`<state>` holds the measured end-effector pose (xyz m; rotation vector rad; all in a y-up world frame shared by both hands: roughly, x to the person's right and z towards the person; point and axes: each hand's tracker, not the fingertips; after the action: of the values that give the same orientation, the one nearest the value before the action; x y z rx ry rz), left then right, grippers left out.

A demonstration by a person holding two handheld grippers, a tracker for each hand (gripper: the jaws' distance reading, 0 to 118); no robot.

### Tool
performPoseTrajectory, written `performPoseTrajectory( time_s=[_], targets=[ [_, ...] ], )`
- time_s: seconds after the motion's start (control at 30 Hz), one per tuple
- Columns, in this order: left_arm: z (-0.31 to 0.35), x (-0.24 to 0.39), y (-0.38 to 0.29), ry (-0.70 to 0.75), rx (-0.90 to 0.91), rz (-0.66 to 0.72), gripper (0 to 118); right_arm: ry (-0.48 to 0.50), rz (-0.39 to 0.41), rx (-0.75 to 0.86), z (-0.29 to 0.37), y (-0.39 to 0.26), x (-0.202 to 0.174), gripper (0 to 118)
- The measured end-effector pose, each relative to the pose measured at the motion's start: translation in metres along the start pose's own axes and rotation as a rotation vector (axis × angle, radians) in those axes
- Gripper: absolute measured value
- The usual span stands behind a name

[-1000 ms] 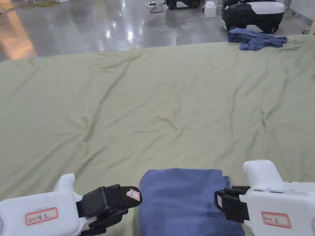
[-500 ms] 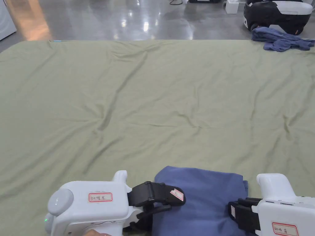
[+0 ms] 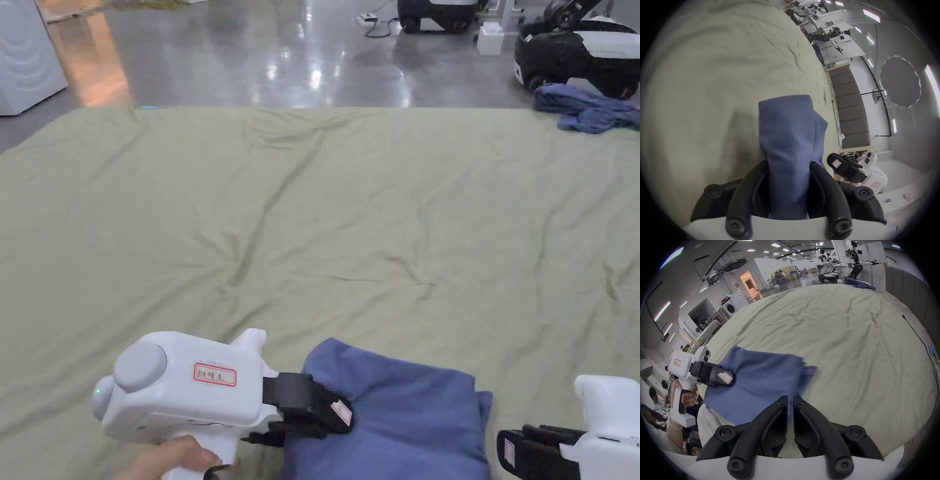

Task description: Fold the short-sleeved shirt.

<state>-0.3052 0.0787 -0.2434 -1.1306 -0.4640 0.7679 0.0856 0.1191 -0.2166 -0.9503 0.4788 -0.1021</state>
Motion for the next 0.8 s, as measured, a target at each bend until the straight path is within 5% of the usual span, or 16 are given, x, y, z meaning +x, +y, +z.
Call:
performPoseTrajectory(
  time_s=[0.23, 0.53, 0.8],
  targets=[
    [0.109, -0.057, 0.06, 0.335, 0.064, -0.041, 31, -0.017, 0.006, 0.003, -0.004, 0.005, -0.007, 9],
    [0.213, -0.122, 0.12, 1.098, 0.06, -0.112, 30, -0.065, -0.007, -0.054, -0.025, 0.006, 0.001, 9],
    [0.236, -0.172, 0.132, 1.356, 0.014, -0.136, 30, -0.099, -0.017, -0.08, -0.033, 0.01, 0.004, 9]
  ],
)
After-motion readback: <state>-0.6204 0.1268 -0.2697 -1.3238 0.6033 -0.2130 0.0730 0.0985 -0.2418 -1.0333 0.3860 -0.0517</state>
